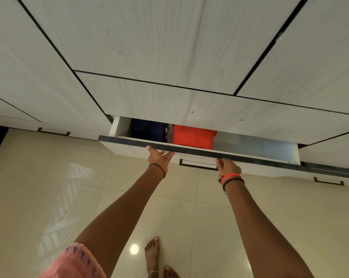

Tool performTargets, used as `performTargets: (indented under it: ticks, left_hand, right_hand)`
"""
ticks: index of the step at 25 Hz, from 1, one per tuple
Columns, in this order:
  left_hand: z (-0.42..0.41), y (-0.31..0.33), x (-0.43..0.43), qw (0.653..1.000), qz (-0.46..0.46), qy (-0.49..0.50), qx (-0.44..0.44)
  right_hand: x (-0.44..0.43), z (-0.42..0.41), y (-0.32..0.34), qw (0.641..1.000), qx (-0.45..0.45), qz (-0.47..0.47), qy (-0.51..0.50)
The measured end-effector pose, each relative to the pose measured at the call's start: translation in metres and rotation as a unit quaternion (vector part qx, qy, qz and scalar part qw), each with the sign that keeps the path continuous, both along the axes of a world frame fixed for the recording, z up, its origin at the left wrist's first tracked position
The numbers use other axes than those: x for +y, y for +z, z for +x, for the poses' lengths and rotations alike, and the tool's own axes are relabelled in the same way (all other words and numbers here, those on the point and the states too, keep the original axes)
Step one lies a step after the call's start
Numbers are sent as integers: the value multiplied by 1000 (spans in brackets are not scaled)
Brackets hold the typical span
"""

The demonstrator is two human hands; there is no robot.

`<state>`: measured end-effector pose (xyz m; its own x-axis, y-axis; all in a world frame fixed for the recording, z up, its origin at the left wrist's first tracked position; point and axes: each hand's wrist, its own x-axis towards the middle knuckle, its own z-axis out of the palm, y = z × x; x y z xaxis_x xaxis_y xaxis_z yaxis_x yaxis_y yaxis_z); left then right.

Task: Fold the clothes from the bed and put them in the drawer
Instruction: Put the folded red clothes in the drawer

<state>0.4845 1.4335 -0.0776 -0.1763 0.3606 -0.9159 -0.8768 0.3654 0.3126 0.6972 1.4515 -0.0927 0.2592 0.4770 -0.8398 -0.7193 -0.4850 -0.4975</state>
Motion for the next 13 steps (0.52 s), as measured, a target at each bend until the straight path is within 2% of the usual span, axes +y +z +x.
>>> performTargets:
  ticks: [2,3,6,13]
  left_hand:
    - [0,-1,17,999,17,22,-29]
    - [1,1,23,998,22,31,-42]
    - [2,12,43,996,43,52,-58]
    - [-3,25,70,992,60,50,-99]
  right_hand:
    - [11,2,1,999,-31,22,16]
    - [19,-3,6,999,-34,18,-9]
    - [37,-8,15,998,-15,3,-69]
    - [63,-9,27,994,52,41,-89]
